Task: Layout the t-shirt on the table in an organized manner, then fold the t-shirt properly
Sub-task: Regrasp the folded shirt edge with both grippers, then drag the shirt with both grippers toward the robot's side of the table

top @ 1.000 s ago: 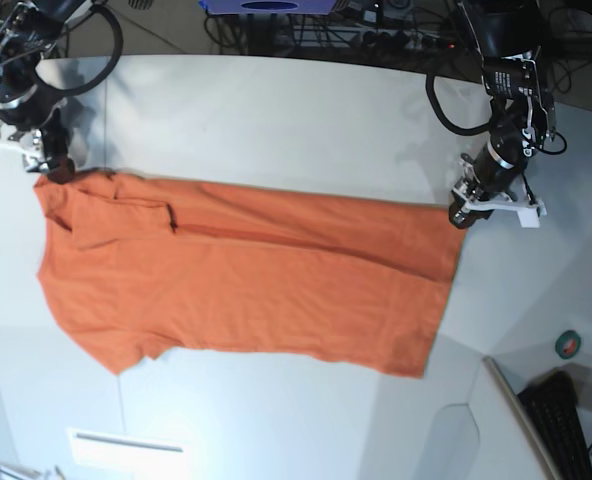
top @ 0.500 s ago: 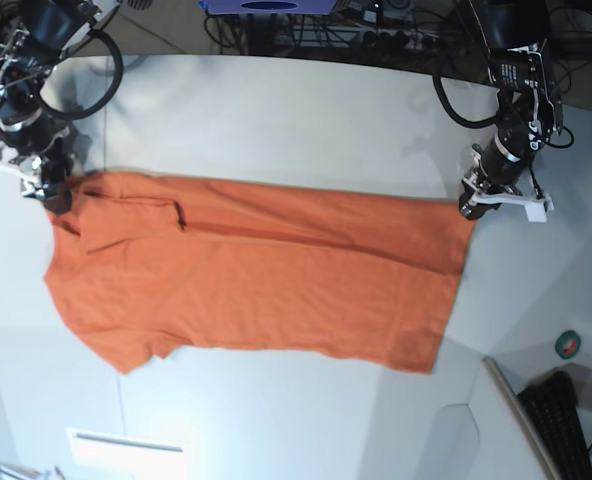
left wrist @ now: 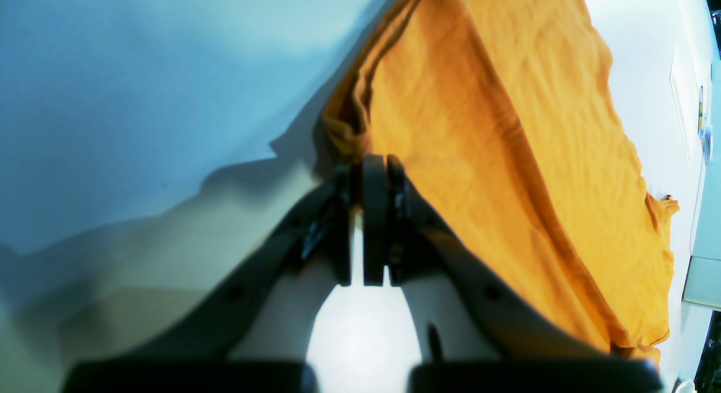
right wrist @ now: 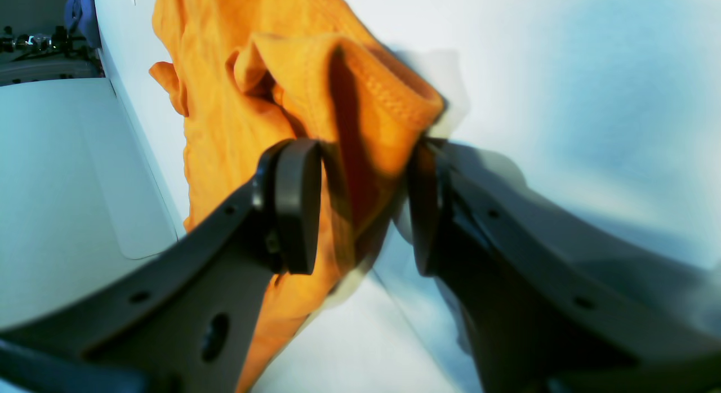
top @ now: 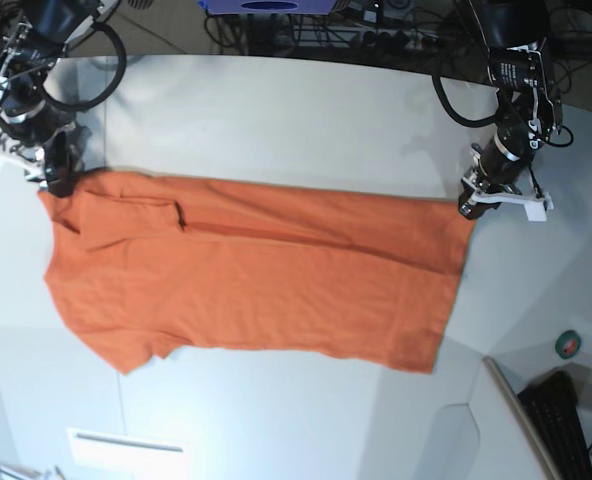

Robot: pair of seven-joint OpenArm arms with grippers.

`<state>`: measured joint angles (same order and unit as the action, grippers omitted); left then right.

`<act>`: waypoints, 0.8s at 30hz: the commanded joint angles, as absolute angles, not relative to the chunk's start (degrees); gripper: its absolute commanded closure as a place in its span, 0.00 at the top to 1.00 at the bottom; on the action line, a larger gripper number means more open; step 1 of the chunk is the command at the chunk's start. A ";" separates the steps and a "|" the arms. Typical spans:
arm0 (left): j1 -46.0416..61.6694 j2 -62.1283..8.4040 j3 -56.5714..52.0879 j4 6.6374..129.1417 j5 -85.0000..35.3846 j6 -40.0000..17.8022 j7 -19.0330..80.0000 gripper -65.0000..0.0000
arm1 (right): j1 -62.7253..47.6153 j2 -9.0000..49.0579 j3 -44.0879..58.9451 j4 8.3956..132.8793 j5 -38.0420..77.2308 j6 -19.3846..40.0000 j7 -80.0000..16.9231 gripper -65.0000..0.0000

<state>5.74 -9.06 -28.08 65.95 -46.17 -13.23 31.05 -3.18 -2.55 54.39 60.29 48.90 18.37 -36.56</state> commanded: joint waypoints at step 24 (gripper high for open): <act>10.95 -9.80 -28.79 72.84 -47.16 -13.49 30.29 0.00 | -2.33 0.31 54.81 56.31 47.52 16.57 -45.23 0.00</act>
<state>11.49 -9.06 -28.56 71.83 -46.37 -12.99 31.07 -1.72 0.16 54.54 56.23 48.45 17.67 -44.80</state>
